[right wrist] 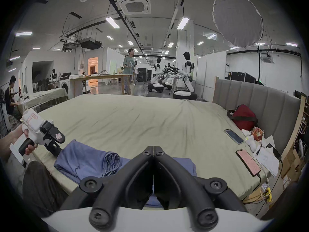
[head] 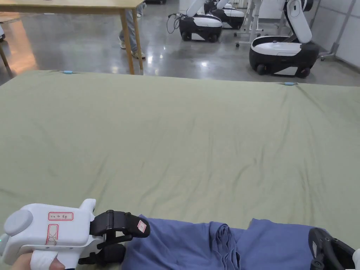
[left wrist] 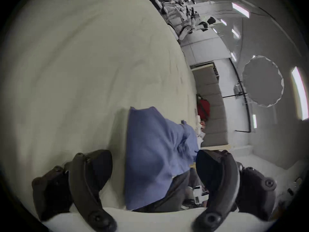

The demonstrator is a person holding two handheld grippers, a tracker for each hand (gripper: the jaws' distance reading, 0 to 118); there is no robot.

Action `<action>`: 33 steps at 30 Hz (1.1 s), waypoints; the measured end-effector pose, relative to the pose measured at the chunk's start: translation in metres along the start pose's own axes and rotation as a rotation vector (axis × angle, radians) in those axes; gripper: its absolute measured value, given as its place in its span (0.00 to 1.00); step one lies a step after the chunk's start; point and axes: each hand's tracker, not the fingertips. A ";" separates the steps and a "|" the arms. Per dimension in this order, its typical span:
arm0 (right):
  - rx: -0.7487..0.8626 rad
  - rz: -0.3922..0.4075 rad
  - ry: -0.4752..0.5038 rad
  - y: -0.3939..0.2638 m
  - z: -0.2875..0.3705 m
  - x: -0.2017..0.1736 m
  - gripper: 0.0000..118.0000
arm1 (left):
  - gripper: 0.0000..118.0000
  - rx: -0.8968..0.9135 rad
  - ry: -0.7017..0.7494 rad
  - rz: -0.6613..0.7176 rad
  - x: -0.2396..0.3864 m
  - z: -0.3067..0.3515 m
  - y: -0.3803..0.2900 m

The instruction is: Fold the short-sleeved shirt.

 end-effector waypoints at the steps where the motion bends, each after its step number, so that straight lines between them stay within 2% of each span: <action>1: -0.001 0.000 0.001 0.000 0.000 0.000 0.01 | 0.81 -0.006 -0.025 0.020 -0.001 -0.006 0.002; 3: 0.000 0.003 -0.001 0.001 0.000 0.000 0.01 | 0.79 -0.042 -0.047 0.021 -0.001 -0.020 0.004; 4: 0.000 0.004 -0.004 0.001 0.000 0.000 0.01 | 0.74 -0.061 -0.026 0.008 0.001 -0.029 0.004; 5: -0.001 0.000 -0.003 0.001 0.000 0.000 0.01 | 0.64 -0.056 0.005 -0.001 0.002 -0.037 0.003; 7: 0.000 0.000 -0.004 0.001 0.002 0.001 0.01 | 0.21 -0.047 0.105 -0.039 -0.006 -0.041 0.013; 8: 0.002 0.005 -0.006 0.002 0.004 0.001 0.01 | 0.11 -0.046 0.098 -0.047 -0.004 -0.040 0.012; 12: 0.014 0.007 -0.010 0.005 0.008 0.006 0.01 | 0.08 -0.003 0.097 -0.081 0.010 -0.005 0.010; 18: 0.036 -0.002 -0.007 0.008 0.007 0.012 0.01 | 0.08 0.169 0.307 -0.151 0.056 0.099 0.004; 21: 0.041 -0.010 0.005 0.006 0.005 0.013 0.01 | 0.08 0.213 0.386 -0.181 0.085 0.118 0.000; 25: 0.033 -0.024 0.023 0.002 0.004 0.011 0.01 | 0.08 0.181 0.367 -0.251 0.131 0.093 -0.008; 30: 0.031 -0.021 0.029 -0.003 0.013 0.013 0.01 | 0.08 0.124 0.330 -0.306 0.177 0.028 -0.018; 33: 0.026 -0.030 0.020 -0.005 0.016 0.020 0.01 | 0.08 0.090 0.361 -0.377 0.194 -0.018 -0.028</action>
